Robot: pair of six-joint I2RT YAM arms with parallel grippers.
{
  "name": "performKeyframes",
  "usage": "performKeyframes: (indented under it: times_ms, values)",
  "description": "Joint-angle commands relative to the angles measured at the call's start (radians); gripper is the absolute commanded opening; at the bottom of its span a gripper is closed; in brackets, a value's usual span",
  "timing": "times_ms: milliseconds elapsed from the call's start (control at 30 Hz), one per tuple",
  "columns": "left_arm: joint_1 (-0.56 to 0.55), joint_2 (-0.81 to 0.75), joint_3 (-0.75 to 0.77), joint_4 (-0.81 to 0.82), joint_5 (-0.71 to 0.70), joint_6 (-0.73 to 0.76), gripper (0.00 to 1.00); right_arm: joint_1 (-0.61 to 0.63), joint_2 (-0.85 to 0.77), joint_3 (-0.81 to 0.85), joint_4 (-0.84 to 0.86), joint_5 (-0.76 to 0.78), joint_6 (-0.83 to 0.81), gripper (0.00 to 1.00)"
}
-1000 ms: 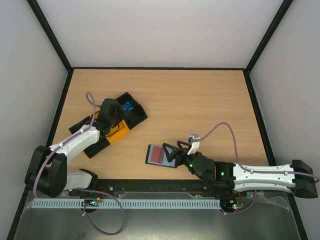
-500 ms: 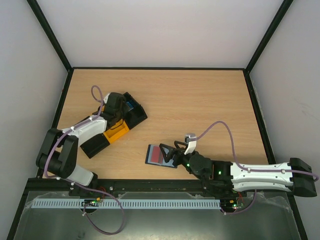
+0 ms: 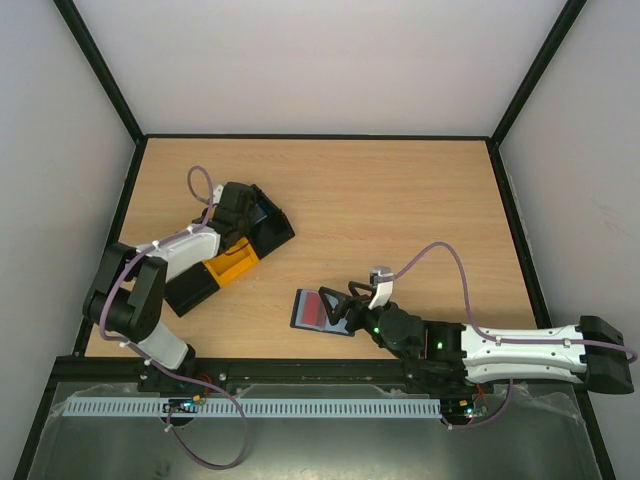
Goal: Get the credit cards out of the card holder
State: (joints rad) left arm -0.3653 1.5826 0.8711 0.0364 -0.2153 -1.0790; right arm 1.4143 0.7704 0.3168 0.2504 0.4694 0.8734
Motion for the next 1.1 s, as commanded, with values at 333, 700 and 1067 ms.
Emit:
performKeyframes:
  times_ms: [333, 700, 1067]
  values:
    - [0.003, 0.075, 0.038, 0.036, -0.039, 0.029, 0.03, 0.006, -0.026, 0.02, -0.022, 0.032, -0.008, 0.98]
    - [0.003, 0.112, 0.059, 0.016, -0.041, 0.042, 0.07, 0.006, -0.028, 0.017, -0.028, 0.039, -0.005, 0.98]
    - [0.003, 0.121, 0.087, -0.018, -0.044, 0.065, 0.15, 0.006, -0.034, 0.014, -0.03, 0.048, -0.003, 0.98]
